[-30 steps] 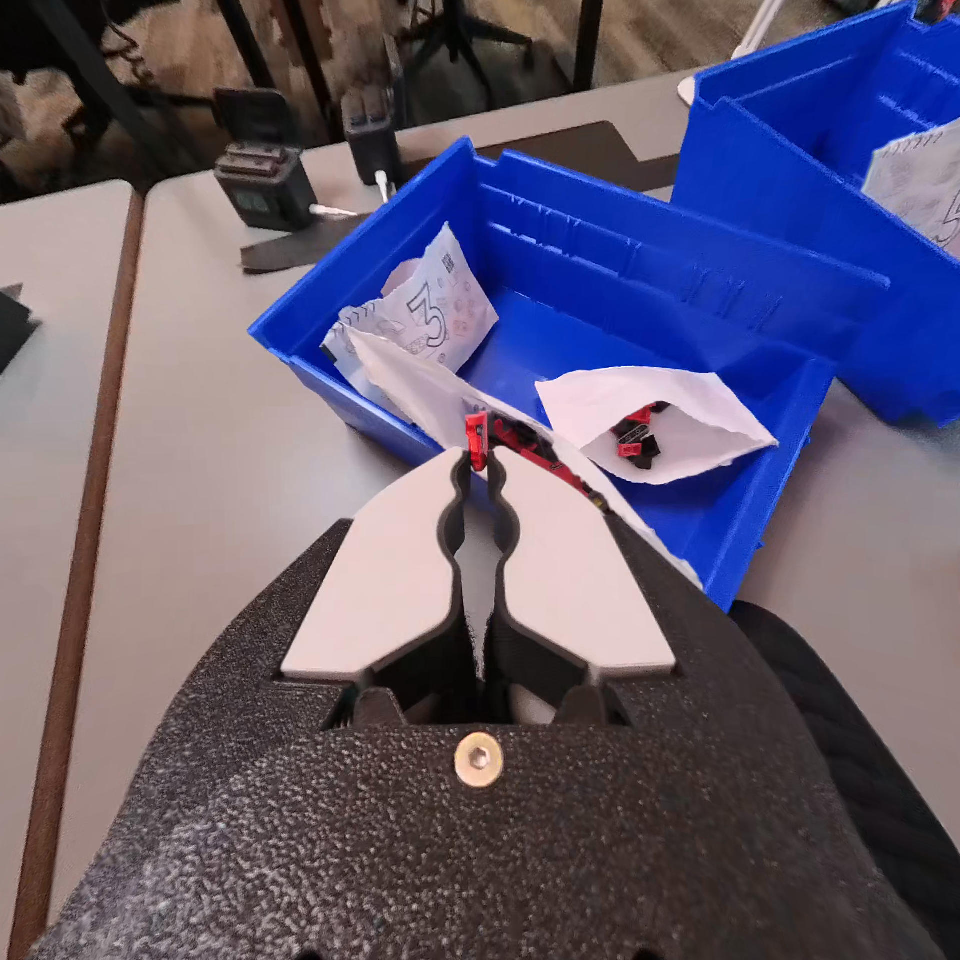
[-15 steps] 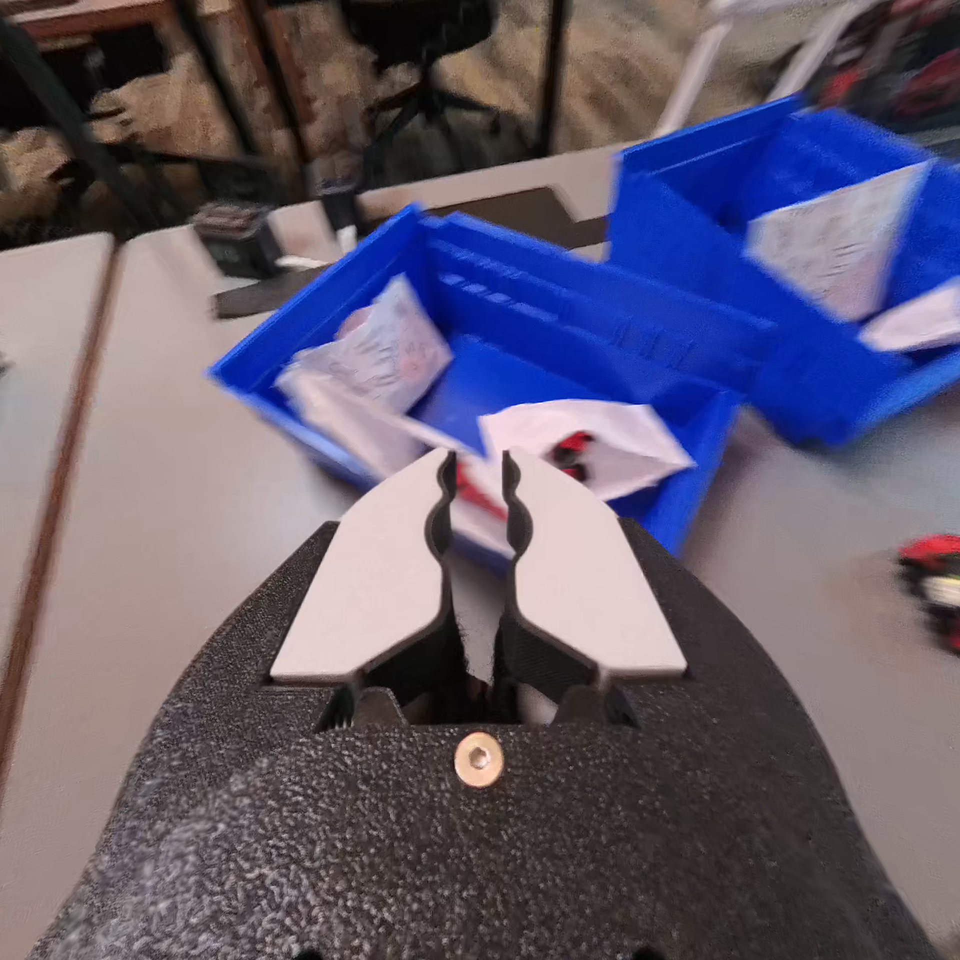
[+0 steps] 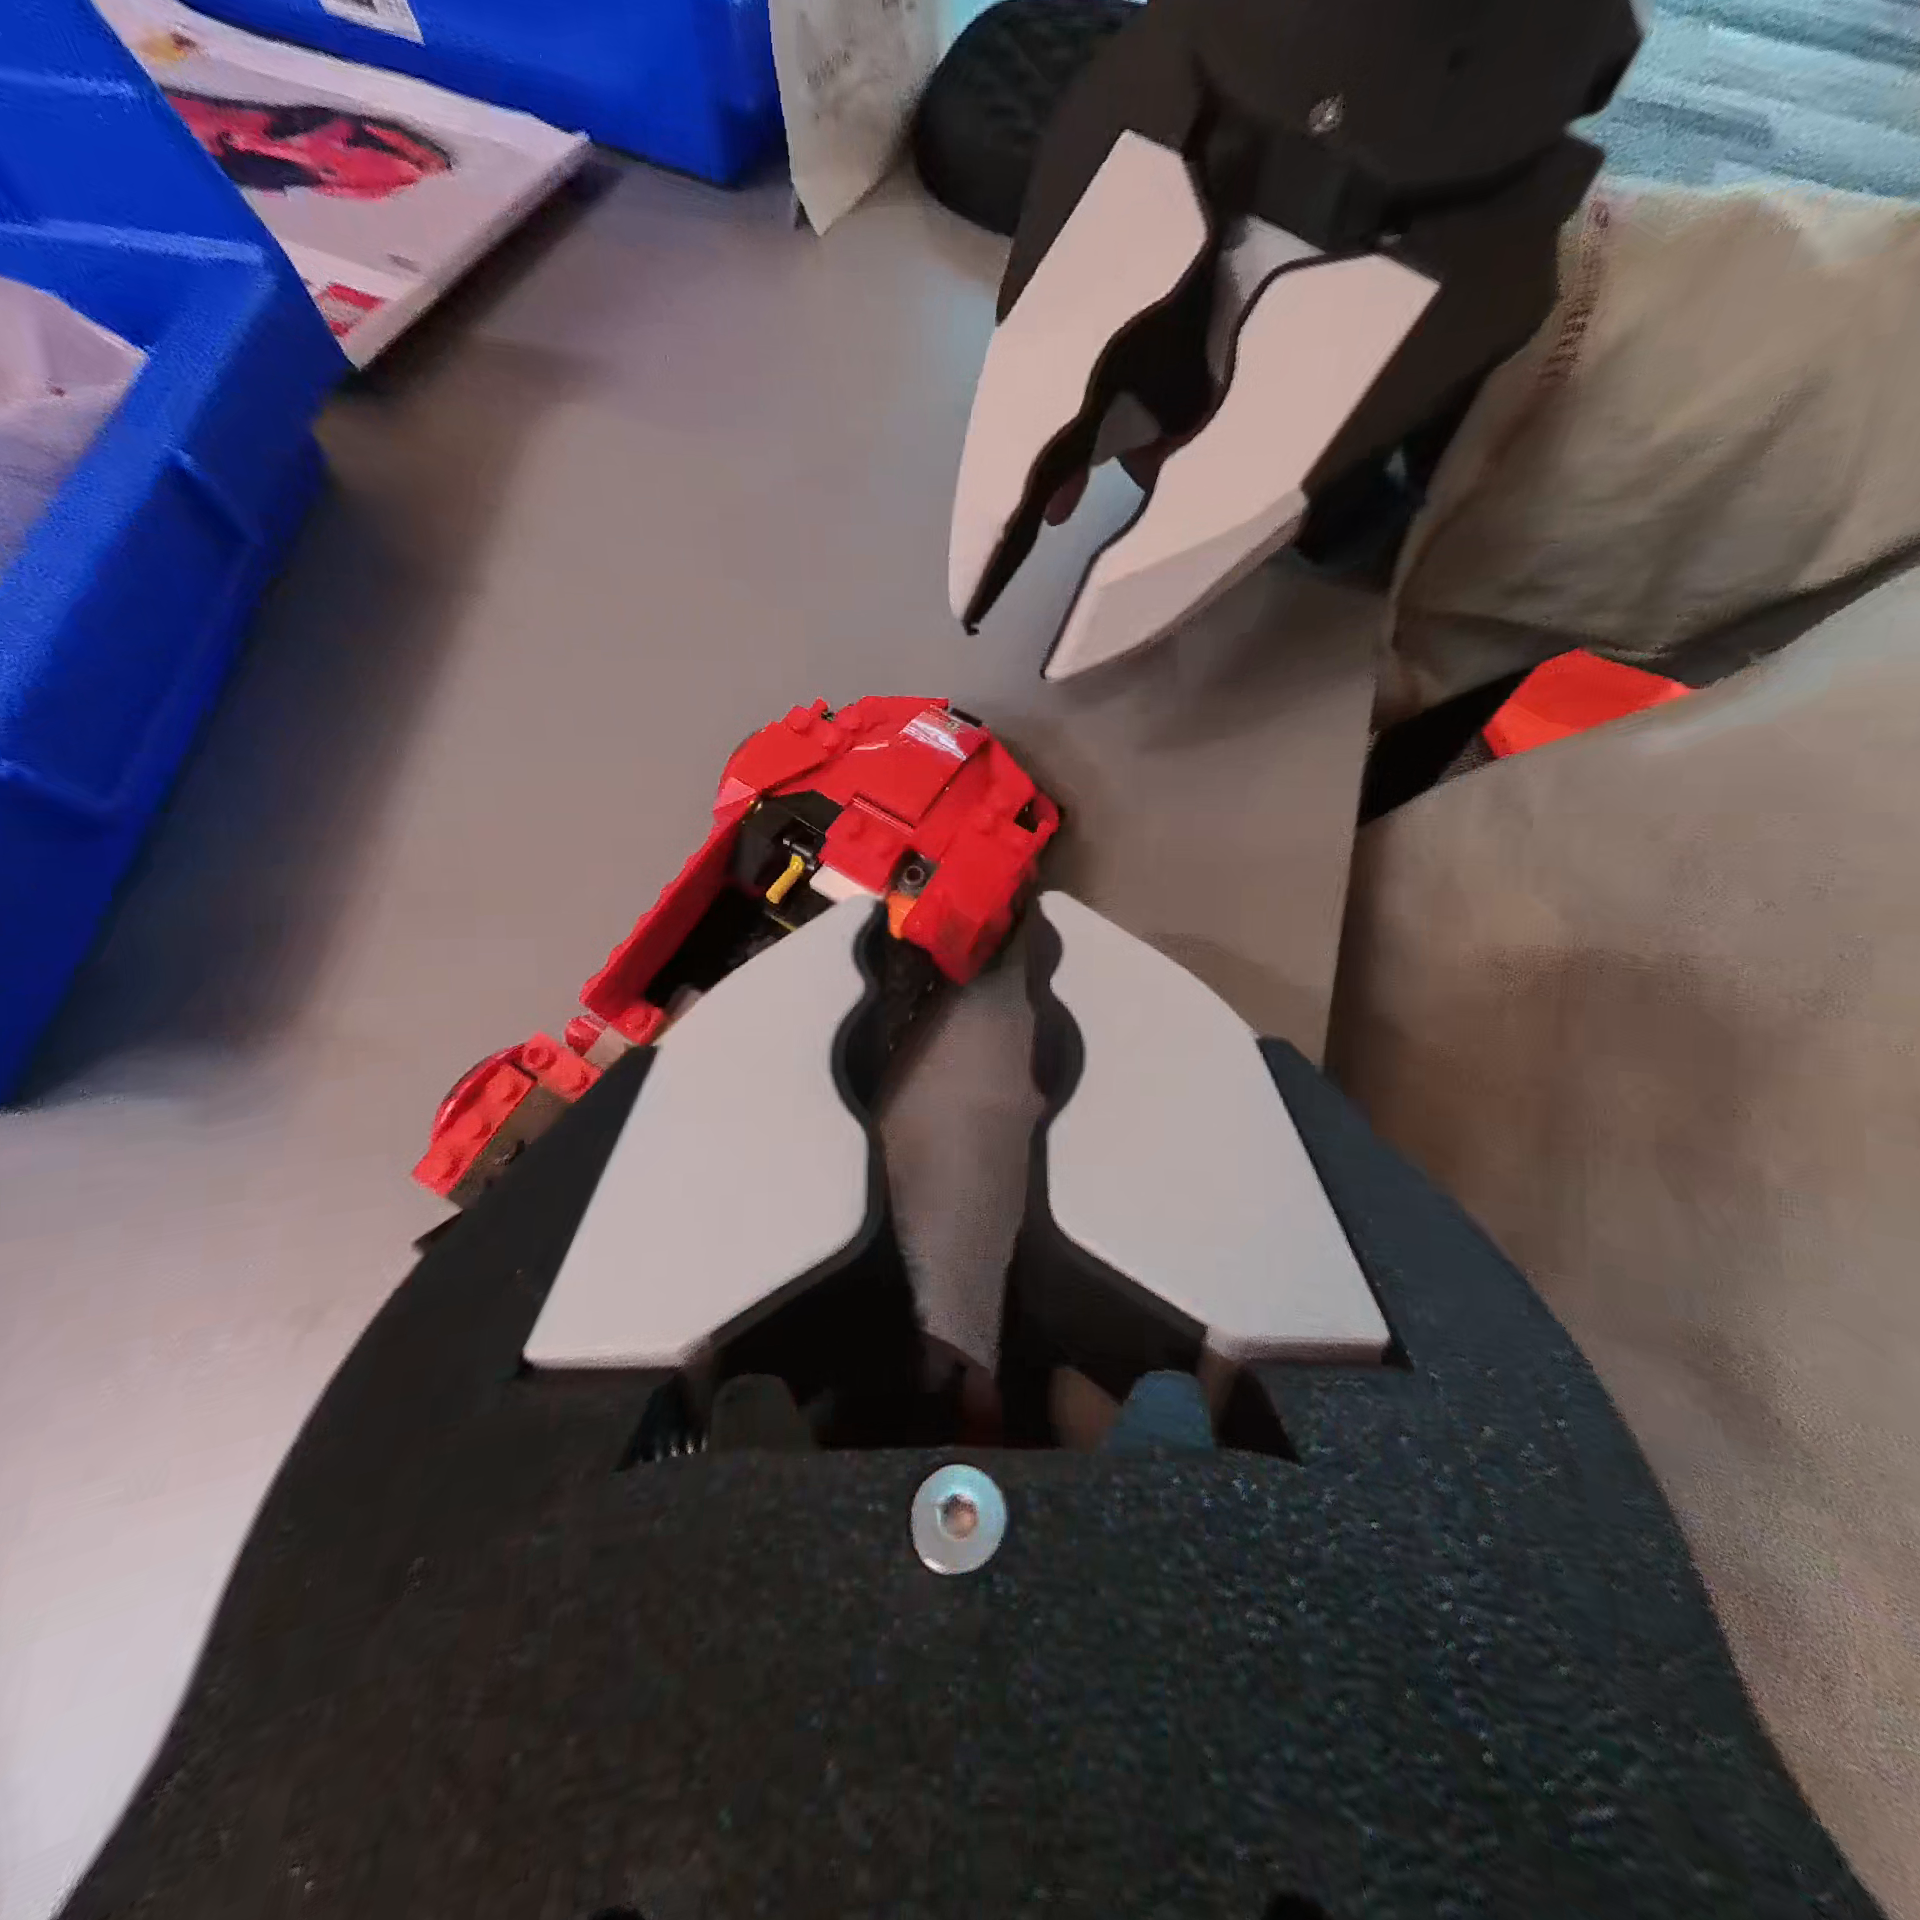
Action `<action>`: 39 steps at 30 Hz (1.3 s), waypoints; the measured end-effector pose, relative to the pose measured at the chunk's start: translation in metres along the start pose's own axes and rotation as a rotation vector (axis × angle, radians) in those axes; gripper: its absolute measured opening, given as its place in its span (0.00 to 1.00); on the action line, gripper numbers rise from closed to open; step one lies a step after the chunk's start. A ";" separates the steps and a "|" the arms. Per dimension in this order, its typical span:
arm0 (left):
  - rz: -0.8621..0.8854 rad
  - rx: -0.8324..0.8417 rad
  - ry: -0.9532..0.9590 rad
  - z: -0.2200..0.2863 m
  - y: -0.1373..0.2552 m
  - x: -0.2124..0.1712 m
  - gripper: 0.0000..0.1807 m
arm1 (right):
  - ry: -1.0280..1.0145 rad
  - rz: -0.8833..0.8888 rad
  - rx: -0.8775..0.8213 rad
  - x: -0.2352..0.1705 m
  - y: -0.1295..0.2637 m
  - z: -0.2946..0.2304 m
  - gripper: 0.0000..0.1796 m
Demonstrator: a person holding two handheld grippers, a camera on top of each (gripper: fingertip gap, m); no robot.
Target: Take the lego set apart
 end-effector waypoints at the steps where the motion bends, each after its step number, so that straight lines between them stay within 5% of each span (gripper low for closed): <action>1: -0.005 0.013 0.017 -0.002 -0.005 -0.001 0.09 | -0.007 -0.017 0.011 -0.001 -0.001 0.000 0.10; 6: -0.012 0.055 0.082 -0.008 -0.013 -0.008 0.04 | -0.015 -0.151 0.030 -0.012 -0.005 -0.005 0.16; 15: -0.053 -0.082 0.099 0.001 -0.019 -0.018 0.18 | -0.108 -0.192 -0.034 -0.011 -0.007 -0.005 0.16; 39: 0.047 -0.057 -0.117 0.005 -0.022 -0.014 0.05 | 0.122 -0.196 0.140 0.003 -0.030 -0.018 0.10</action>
Point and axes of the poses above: each gripper's, where its closed fingertips meet, y back along the fingers, x out of its top, z = x × y across the jaws, the point moved 6 cm from there along y, back along the fingers, and after that the axes turned 9 degrees about z, right-handed, at the moved point
